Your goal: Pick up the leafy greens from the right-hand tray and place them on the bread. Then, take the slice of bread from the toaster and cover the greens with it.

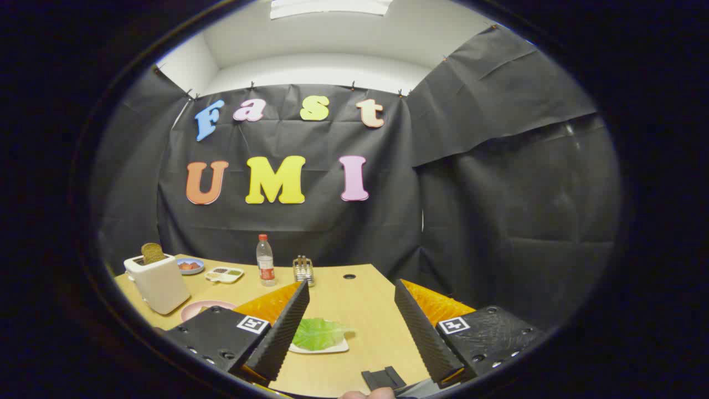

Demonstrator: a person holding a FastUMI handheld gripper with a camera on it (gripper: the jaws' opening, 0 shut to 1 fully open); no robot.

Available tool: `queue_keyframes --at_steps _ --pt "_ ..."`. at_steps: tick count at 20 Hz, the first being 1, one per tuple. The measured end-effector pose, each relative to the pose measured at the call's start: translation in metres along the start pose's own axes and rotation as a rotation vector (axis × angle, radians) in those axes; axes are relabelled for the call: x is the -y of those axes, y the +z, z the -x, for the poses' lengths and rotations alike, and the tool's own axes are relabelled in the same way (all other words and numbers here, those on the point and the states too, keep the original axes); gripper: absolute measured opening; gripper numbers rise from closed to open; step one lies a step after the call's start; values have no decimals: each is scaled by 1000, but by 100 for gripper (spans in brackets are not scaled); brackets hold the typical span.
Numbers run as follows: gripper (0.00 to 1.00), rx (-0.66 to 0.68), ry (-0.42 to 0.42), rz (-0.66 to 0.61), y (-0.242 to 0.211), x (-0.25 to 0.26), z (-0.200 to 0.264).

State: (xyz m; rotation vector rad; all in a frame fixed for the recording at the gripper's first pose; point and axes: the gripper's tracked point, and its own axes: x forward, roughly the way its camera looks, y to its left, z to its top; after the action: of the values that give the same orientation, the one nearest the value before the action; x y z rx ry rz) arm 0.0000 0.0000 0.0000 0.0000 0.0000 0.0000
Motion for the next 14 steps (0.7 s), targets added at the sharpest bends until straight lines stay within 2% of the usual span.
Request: queue_keyframes --at_steps 14 --pt "95 -30 -7 22 -27 -2 1"
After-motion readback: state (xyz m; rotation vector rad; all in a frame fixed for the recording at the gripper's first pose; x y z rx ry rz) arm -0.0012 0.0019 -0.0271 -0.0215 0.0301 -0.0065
